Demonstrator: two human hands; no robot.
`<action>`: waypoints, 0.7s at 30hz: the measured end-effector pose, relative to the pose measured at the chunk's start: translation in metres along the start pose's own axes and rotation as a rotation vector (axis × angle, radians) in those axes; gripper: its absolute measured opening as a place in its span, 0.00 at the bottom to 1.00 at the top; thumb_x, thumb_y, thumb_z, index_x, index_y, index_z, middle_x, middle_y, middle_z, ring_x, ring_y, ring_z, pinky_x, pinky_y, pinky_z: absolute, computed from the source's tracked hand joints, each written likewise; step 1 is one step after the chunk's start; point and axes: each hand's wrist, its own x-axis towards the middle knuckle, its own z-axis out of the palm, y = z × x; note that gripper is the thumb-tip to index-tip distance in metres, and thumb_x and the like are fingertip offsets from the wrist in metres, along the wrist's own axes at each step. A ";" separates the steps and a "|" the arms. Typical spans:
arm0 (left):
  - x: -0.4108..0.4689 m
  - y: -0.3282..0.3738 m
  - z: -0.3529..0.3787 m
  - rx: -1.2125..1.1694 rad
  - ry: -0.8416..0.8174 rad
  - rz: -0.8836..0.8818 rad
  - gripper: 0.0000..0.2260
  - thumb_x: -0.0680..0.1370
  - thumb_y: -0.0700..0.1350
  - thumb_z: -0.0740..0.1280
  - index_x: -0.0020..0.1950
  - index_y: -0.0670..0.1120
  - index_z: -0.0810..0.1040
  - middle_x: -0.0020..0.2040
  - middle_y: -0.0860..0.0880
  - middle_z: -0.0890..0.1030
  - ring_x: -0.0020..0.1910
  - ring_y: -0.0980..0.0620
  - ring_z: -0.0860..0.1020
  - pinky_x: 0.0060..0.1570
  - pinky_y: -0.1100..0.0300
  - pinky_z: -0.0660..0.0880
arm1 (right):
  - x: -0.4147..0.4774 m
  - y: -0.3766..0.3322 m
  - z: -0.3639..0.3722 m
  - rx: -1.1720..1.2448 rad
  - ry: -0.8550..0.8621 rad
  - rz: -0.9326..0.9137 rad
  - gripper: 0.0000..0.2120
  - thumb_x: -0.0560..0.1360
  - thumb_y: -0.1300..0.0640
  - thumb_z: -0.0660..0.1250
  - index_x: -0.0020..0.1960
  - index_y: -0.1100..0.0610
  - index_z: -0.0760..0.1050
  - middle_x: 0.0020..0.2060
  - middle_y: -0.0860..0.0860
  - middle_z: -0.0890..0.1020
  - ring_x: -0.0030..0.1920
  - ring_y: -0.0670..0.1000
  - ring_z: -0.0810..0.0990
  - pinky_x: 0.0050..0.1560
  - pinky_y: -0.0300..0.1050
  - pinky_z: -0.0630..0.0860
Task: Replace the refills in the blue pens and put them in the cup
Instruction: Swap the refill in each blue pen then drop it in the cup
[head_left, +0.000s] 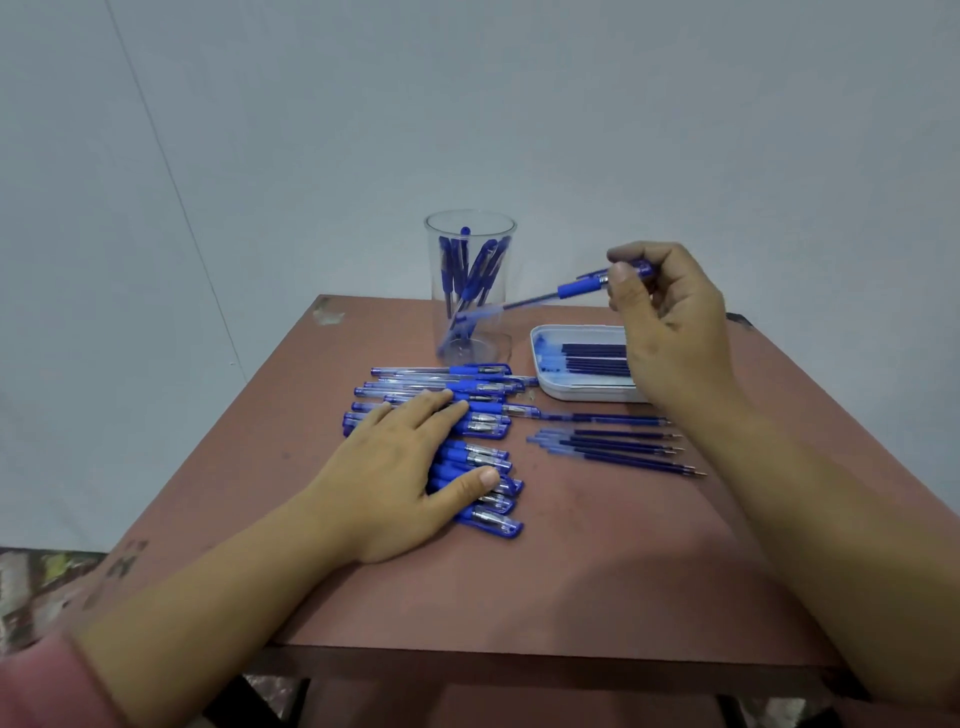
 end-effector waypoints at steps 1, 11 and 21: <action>0.000 0.000 0.000 0.003 0.001 0.000 0.43 0.70 0.76 0.40 0.79 0.55 0.54 0.79 0.57 0.54 0.76 0.61 0.51 0.75 0.61 0.47 | 0.007 -0.004 0.001 -0.004 0.028 -0.025 0.04 0.81 0.57 0.62 0.54 0.50 0.74 0.42 0.44 0.77 0.42 0.44 0.76 0.46 0.37 0.75; 0.000 -0.001 0.001 -0.020 0.022 -0.003 0.41 0.70 0.76 0.41 0.78 0.56 0.56 0.78 0.59 0.56 0.75 0.60 0.53 0.73 0.62 0.48 | 0.079 -0.008 0.036 -0.050 0.159 -0.105 0.07 0.78 0.59 0.63 0.54 0.56 0.65 0.40 0.44 0.73 0.34 0.37 0.73 0.40 0.29 0.69; 0.001 -0.003 0.001 -0.016 0.019 -0.001 0.40 0.71 0.76 0.43 0.79 0.57 0.55 0.78 0.59 0.56 0.76 0.59 0.54 0.73 0.62 0.49 | 0.077 0.015 0.071 -0.349 -0.141 -0.162 0.07 0.79 0.56 0.63 0.51 0.57 0.78 0.45 0.46 0.77 0.48 0.47 0.73 0.53 0.41 0.72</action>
